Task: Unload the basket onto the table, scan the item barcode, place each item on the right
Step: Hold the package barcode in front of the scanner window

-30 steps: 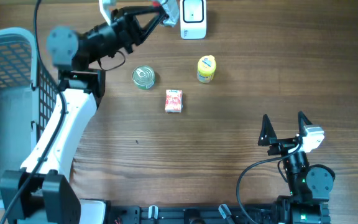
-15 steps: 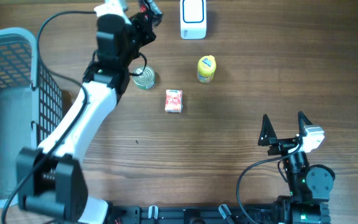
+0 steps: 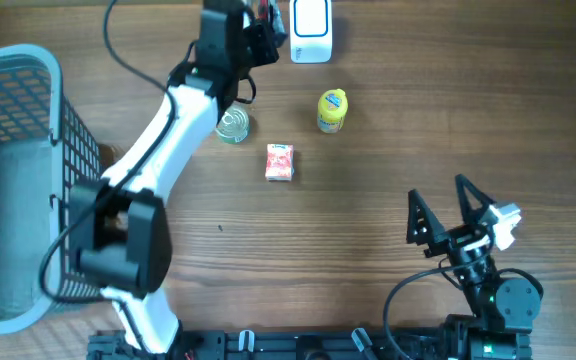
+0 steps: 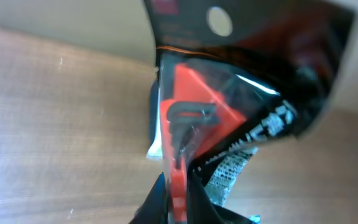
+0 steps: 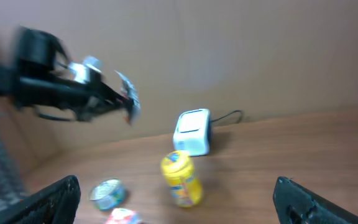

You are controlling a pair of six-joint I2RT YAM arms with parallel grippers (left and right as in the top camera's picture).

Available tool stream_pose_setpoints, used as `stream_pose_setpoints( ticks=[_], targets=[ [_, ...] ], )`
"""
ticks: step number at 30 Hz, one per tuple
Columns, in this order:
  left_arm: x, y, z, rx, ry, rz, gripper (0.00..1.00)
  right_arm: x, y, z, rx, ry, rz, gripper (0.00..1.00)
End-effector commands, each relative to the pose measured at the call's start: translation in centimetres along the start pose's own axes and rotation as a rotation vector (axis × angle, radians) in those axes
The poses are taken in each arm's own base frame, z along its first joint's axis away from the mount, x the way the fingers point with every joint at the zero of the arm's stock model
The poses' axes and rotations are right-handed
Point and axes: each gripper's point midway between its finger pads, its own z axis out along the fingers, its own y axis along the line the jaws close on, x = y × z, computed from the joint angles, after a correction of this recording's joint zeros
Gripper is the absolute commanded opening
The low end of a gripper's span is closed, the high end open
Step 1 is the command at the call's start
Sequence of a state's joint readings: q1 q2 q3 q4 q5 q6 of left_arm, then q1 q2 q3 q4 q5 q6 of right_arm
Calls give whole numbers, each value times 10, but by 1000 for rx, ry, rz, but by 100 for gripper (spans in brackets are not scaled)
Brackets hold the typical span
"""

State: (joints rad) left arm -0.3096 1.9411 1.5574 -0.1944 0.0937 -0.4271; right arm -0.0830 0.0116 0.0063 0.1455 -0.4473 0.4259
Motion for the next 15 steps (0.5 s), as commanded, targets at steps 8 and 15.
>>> stream_pose_setpoints(
  ticks=[8, 15],
  targets=[
    [-35, -26, 24, -69, 1, 197, 4, 35, 2, -2, -20, 165, 133, 100],
    [-48, -20, 57, -169, -153, 354, 4, 56, -13, 1, 41, 253, 121, 100]
  ],
)
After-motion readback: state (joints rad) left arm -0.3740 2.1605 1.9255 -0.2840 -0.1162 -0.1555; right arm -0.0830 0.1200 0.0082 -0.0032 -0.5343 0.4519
